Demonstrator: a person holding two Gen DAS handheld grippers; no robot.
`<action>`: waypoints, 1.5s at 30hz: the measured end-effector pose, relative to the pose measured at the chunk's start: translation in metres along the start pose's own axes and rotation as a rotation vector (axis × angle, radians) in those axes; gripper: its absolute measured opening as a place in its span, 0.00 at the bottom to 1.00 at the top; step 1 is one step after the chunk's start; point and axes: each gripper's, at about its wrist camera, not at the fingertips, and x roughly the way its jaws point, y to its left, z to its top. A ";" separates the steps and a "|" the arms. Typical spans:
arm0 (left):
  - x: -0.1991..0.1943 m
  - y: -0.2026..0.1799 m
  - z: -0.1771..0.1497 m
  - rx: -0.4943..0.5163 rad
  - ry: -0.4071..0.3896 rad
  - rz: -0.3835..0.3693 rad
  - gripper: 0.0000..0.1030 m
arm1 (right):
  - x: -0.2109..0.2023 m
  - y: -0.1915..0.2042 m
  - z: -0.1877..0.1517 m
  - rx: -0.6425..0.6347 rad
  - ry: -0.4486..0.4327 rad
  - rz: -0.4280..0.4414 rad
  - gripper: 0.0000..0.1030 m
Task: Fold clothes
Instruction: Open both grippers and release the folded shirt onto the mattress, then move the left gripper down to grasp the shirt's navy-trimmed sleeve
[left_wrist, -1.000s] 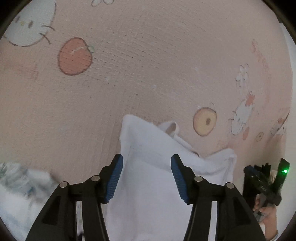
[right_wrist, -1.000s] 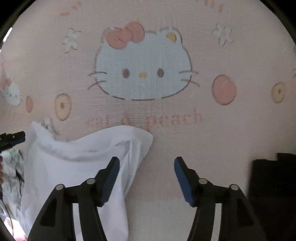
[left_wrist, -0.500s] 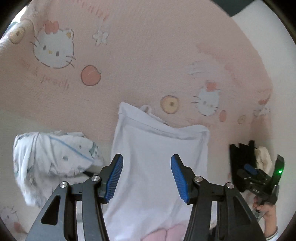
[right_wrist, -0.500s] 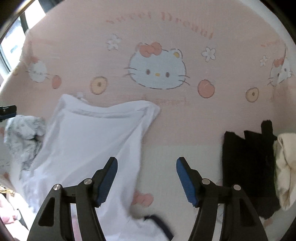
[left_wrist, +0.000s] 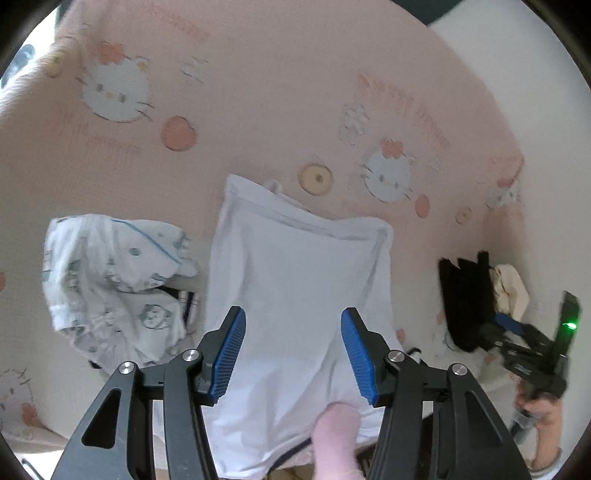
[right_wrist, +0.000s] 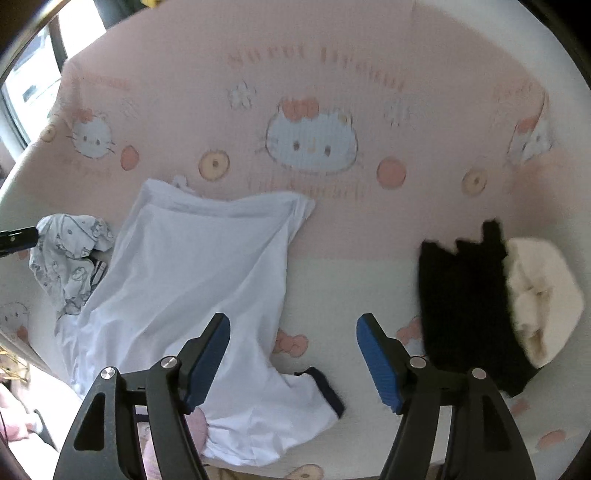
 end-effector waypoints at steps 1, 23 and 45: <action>-0.001 0.001 -0.001 0.011 0.009 -0.003 0.49 | -0.007 0.001 0.001 -0.013 -0.010 -0.007 0.70; 0.073 -0.021 -0.110 0.474 -0.117 0.187 0.49 | 0.084 0.079 -0.079 -0.178 -0.056 0.068 0.75; 0.052 0.071 -0.173 0.018 -0.160 0.047 0.49 | 0.068 0.238 -0.145 -0.278 -0.095 0.184 0.75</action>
